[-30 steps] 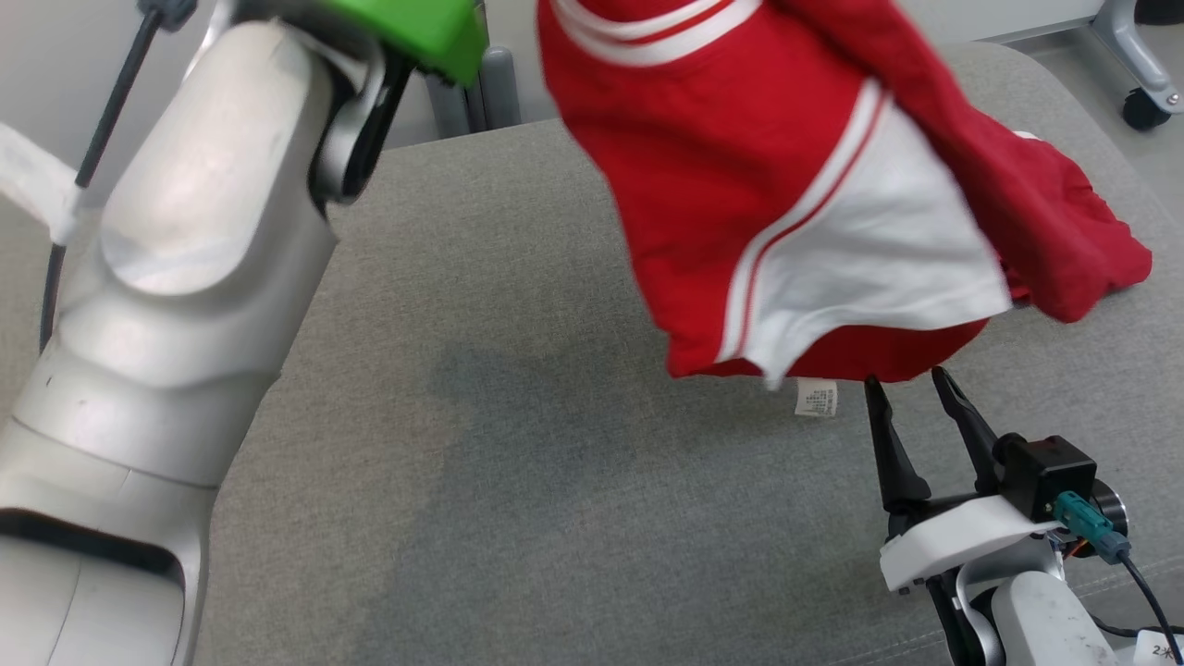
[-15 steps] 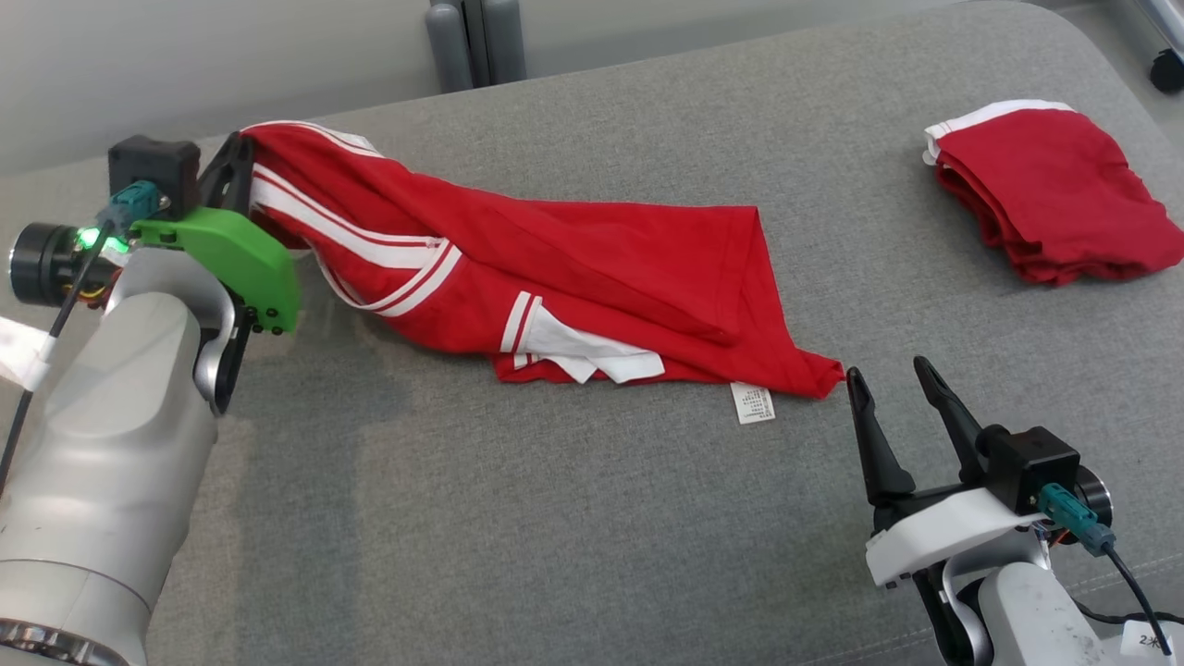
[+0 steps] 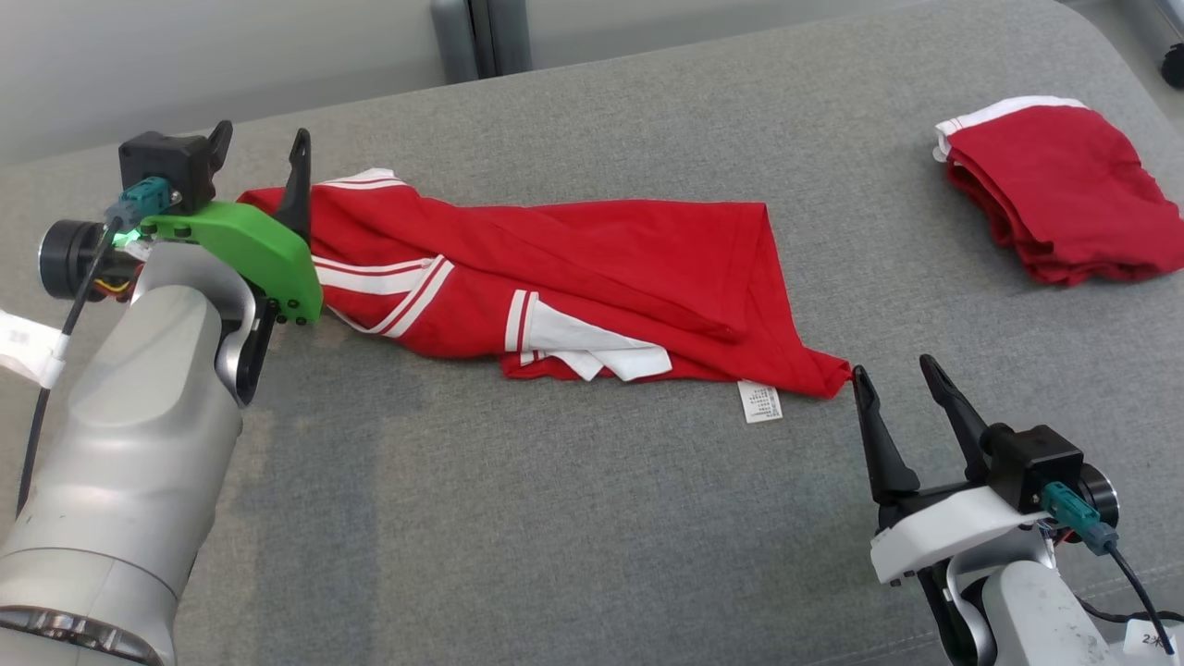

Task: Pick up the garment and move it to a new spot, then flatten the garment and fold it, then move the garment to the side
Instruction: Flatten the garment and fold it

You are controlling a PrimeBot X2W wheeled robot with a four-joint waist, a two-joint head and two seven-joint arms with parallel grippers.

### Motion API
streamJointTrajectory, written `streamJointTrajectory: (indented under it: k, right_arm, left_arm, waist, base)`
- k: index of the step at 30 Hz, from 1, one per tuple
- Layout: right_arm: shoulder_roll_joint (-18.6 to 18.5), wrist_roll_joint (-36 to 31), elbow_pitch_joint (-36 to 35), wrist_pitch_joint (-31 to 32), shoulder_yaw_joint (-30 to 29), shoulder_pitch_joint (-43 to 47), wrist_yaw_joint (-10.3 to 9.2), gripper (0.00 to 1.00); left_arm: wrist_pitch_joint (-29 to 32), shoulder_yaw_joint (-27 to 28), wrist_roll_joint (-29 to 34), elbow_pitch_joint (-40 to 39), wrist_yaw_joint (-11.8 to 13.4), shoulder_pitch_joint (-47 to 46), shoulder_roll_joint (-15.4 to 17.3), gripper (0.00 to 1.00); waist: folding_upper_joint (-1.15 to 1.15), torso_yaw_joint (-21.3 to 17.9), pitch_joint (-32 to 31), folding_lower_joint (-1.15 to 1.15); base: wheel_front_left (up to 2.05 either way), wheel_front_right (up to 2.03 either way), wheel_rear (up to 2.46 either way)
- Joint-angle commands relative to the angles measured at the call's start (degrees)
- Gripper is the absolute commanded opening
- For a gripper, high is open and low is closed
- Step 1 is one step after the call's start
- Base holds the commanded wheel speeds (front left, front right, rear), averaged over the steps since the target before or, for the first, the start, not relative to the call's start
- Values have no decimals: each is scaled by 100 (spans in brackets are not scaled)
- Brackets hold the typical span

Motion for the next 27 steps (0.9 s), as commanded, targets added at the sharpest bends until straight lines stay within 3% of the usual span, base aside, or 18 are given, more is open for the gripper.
streamJointTrajectory:
  k: [1, 15, 20, 27]
  right_arm:
    - [-16, -27, 3, -11, -18, -12, -9, 100]
    - [-18, -16, -7, -11, -145, 204, -9, 100]
    - [-17, -22, 12, -11, -138, 214, -9, 100]
    - [-18, 25, -17, -11, -82, 102, -9, 100]
  left_arm:
    - [-27, 61, -19, -146, -47, 26, 14, 100]
    - [-26, 438, 581, -2461, 167, 2318, -418, 100]
    - [-24, 10, 896, -2527, 93, 2713, -653, 100]
    - [163, -470, 1209, -2152, 44, 2281, -875, 100]
  waist:
    - [0, 77, -77, 0]
    - [0, 387, -449, 0]
    - [0, 353, -447, 0]
    - [0, 136, -261, 0]
  base:
    - [0, 0, 0]
    - [0, 0, 0]
    - [0, 0, 0]
    - [0, 0, 0]
